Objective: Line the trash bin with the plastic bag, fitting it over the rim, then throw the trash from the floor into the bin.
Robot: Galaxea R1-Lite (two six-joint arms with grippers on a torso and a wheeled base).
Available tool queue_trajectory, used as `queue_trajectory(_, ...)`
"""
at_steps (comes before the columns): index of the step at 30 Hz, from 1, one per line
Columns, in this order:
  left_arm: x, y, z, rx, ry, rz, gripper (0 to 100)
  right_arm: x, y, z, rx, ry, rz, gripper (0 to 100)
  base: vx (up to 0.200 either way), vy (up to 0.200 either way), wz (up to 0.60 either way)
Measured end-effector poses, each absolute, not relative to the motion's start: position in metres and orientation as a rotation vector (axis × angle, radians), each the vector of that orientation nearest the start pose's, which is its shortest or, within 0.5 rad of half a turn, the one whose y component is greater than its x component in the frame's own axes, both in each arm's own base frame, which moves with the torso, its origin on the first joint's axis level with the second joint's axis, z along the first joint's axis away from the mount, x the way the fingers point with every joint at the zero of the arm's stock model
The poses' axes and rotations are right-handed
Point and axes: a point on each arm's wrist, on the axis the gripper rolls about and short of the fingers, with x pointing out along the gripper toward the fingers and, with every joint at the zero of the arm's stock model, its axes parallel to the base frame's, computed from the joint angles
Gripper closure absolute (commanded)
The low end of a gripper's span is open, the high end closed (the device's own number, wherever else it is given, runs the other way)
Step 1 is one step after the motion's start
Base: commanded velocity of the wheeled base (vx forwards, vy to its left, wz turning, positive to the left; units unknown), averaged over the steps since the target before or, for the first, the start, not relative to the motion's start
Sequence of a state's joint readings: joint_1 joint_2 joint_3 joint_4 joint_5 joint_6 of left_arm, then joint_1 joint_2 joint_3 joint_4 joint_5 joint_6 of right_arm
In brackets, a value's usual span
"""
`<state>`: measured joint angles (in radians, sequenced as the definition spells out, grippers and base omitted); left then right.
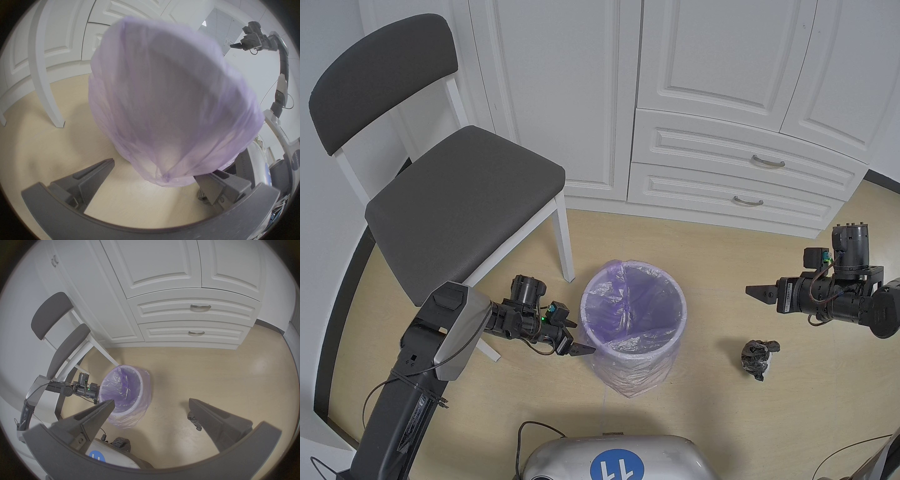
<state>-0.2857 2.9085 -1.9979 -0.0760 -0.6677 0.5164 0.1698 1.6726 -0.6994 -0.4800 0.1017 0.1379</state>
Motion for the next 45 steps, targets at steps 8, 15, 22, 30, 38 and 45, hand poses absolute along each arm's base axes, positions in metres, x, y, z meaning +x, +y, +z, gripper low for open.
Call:
queue_trajectory(8, 0.49, -0.152, -0.078, 0.311, 0.636, -1.097, 0, 0.276, 0.05, 0.148, 0.115, 0.514, 0.231, 0, 0.0, 0.0, 0.0)
queue_trajectory(15, 0.471, -0.145, -0.058, 0.382, 0.704, -1.04, 0, 0.273, 0.048, 0.146, 0.066, 0.515, 0.226, 0, 0.0, 0.0, 0.0)
queue_trajectory(22, 0.449, -0.139, -0.025, 0.576, 0.816, -0.831, 0, 0.268, 0.045, 0.148, 0.005, 0.506, 0.195, 0, 0.0, 0.0, 0.0)
queue_trajectory(30, 0.399, -0.15, 0.04, 0.623, 0.851, -0.768, 0, 0.261, 0.034, 0.151, -0.111, 0.491, 0.143, 0, 0.0, 0.0, 0.0)
queue_trajectory(38, 0.339, -0.145, 0.102, 0.599, 0.756, -0.798, 0, 0.252, 0.022, 0.15, -0.223, 0.482, 0.096, 0, 0.0, 0.0, 0.0)
queue_trajectory(45, 0.278, -0.12, 0.154, 0.462, 0.546, -0.804, 0, 0.237, 0.017, 0.159, -0.245, 0.426, 0.092, 0, 0.0, 0.0, 0.0)
